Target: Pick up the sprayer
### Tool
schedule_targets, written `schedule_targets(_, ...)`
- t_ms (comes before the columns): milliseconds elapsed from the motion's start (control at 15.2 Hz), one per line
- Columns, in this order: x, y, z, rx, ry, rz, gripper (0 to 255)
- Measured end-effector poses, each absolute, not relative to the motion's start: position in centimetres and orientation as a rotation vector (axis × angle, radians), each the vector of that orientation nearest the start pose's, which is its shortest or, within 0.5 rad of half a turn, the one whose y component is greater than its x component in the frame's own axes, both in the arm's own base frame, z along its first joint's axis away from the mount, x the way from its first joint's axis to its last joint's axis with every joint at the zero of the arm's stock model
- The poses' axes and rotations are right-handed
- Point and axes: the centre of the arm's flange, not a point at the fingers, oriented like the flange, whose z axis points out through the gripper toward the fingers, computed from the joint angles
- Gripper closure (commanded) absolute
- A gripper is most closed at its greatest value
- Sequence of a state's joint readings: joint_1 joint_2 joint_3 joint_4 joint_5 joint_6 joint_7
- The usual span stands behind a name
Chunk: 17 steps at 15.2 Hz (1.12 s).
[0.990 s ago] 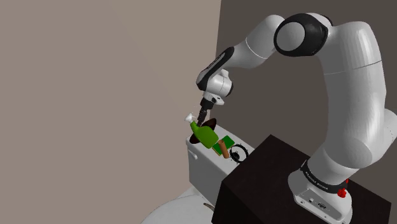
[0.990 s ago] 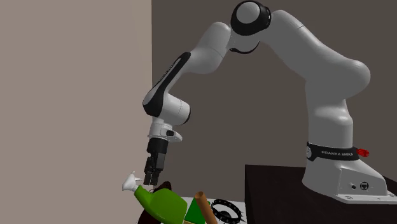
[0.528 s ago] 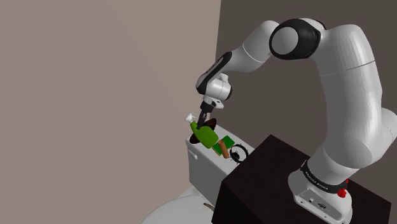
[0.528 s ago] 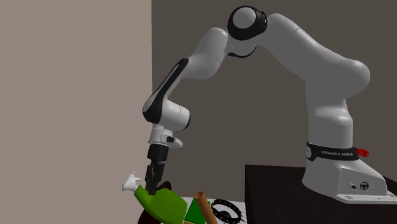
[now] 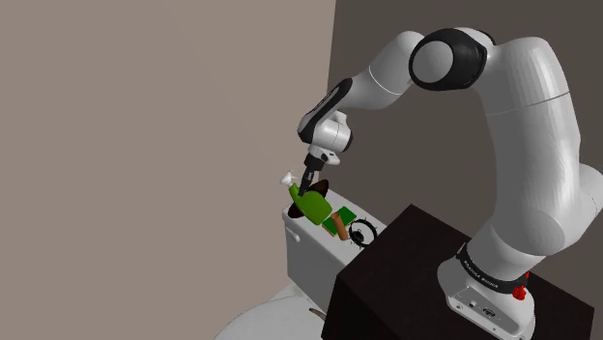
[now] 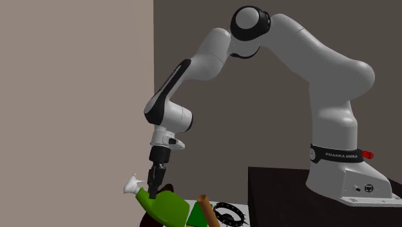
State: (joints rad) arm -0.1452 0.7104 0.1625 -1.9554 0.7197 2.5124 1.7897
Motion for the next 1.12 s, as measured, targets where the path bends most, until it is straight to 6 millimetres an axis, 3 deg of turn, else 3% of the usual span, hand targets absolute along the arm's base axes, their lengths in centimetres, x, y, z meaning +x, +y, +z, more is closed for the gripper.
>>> schedule_targets(264,58.8,0.7,11.0,-1.006,2.71,0.703,255)
schedule_targets(1122,58.8,0.7,17.6,-1.006,2.71,0.703,255)
